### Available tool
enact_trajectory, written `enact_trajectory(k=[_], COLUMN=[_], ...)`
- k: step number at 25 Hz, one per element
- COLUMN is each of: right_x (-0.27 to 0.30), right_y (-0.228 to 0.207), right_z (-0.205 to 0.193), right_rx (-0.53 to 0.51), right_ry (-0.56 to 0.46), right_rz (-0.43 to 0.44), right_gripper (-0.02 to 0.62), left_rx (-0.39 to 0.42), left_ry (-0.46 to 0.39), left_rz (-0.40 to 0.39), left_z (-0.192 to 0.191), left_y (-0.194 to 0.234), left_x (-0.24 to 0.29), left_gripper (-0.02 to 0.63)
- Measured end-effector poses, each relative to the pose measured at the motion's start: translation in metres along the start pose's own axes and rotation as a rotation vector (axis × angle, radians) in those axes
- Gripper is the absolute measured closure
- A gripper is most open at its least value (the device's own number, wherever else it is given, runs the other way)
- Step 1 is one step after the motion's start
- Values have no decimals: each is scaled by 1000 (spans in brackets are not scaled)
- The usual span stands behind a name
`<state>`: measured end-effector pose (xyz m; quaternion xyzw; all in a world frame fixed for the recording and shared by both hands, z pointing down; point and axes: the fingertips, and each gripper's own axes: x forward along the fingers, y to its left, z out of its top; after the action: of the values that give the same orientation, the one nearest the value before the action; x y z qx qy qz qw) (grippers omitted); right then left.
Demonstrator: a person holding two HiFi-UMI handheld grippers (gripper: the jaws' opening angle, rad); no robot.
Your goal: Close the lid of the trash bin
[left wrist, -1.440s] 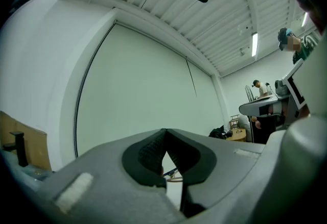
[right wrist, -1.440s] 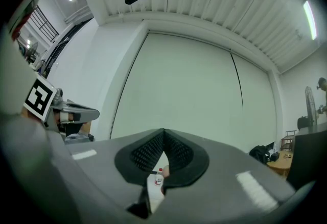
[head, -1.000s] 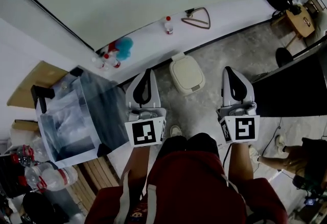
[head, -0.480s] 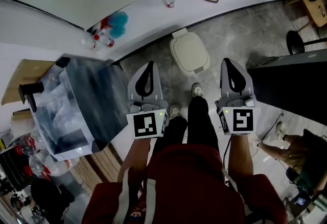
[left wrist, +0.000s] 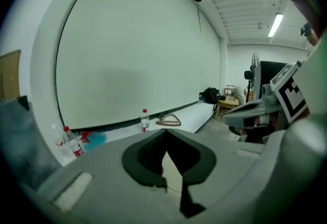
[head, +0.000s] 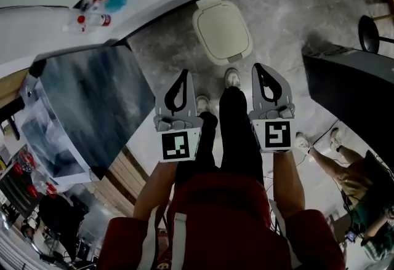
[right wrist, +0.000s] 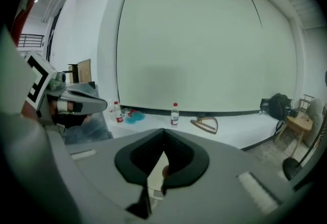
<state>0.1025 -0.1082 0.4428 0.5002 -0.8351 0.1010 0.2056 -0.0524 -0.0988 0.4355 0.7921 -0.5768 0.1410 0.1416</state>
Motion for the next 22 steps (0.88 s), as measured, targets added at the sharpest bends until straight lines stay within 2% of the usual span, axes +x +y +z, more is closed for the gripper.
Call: enact_trajectory(k=[7,16,19,22], right_x=[35,74,87,96], right_y=[8,25,33,39], right_z=[-114,-221,-246,-270], right_rx=[7,-36,-32,-32], right_ry=[175,320,344,386], right_rz=[78,182,221,256], right_gripper=[595,594,530,493], left_rx=[-48,-68,-73,-77], left_ry=[166,271,293,312], left_rz=[17,54,56,57], left_z=[-98,-184,-205,-224], left_y=[-12,-2,-2,-4], left_x=[31,64,71,73], left_gripper=[604,604,605,604])
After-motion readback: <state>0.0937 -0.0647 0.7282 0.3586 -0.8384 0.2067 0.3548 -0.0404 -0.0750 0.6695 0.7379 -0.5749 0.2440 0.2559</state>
